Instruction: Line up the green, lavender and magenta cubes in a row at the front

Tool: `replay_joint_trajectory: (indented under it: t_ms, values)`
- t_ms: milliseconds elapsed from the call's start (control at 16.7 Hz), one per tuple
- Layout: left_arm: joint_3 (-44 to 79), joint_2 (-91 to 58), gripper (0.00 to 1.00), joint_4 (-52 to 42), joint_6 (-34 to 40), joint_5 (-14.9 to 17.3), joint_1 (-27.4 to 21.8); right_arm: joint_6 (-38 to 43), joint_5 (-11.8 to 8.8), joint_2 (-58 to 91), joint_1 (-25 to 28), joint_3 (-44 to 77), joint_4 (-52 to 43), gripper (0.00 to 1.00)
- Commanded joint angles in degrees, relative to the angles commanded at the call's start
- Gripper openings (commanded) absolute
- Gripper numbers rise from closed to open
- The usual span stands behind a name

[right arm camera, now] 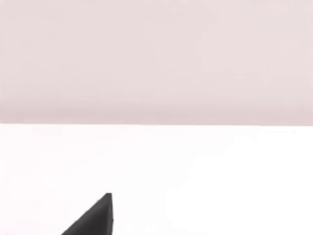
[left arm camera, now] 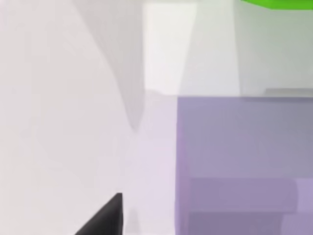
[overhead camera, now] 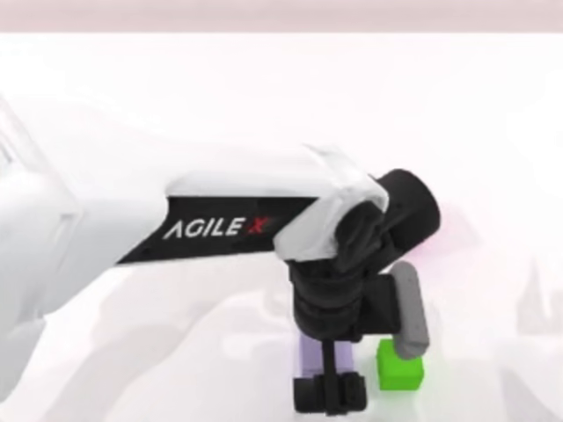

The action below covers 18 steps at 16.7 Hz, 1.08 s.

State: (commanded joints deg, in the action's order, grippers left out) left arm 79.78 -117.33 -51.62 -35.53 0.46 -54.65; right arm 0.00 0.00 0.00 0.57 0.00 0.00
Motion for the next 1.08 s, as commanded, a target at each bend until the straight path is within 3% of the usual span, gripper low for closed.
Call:
replay_joint_trajectory:
  t_ms: [360,780,1080]
  values:
    - [0.92,0.28,1.0,-1.0,-0.09,-0.02,0.07,0.0,0.0,0.0,0.0,0.0,0.0,1.0]
    - [9.62,4.45,1.0,-14.15,0.09,-0.03,1.17,0.0,0.0,0.0,0.0,0.0,0.0,1.0]
    - [9.73,4.44,1.0,-14.32,0.09,-0.03,0.91,0.0,0.0,0.01,0.01,0.01,-0.01,1.0]
